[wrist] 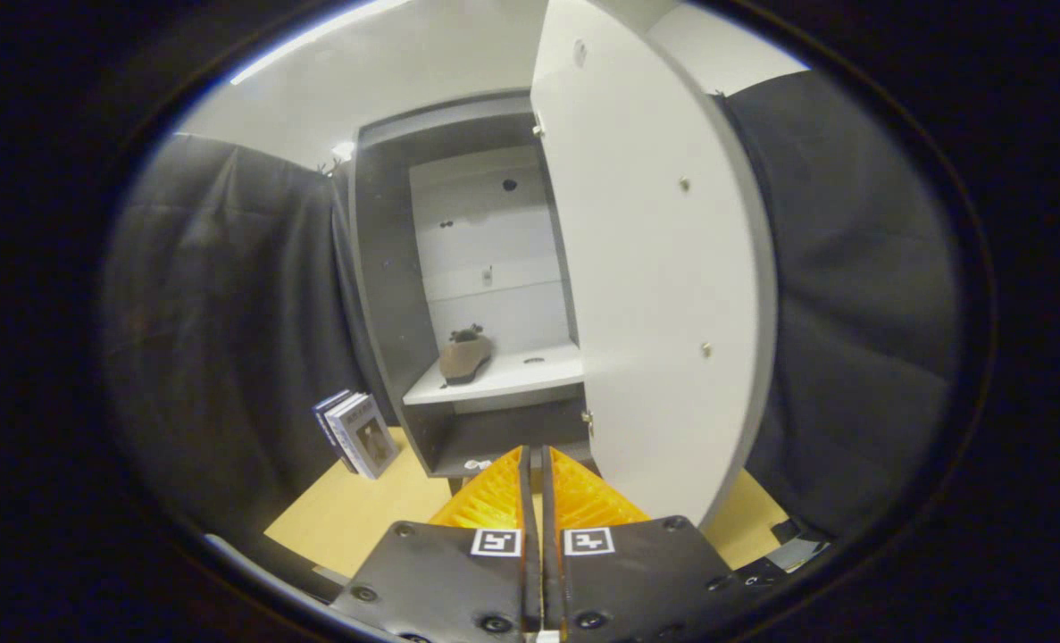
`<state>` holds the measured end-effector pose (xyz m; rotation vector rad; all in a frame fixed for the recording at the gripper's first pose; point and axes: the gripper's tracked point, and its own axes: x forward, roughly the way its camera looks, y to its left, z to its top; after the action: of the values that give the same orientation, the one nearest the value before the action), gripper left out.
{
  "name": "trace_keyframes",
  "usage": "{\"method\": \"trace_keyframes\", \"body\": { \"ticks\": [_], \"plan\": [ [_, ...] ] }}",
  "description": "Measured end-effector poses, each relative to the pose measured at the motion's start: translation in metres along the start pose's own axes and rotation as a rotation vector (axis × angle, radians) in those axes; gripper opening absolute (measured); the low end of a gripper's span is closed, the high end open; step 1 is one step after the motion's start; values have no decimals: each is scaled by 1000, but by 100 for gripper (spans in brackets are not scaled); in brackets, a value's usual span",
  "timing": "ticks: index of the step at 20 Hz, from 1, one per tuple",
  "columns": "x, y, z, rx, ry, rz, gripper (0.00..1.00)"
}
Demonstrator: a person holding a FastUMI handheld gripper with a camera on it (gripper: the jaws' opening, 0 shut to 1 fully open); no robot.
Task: Open the shoe cabinet door, grab the shoes and put them into the shoe cabinet, then close the shoe cabinet door.
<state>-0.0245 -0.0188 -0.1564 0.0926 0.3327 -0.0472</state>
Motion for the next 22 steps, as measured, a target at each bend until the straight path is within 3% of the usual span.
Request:
{"method": "trace_keyframes", "body": {
  "ticks": [11, 22],
  "plan": [
    [92, 65, -139, 24, 296, 40, 5],
    [140, 92, -261, 50, 533, 18, 12]
  ]
}}
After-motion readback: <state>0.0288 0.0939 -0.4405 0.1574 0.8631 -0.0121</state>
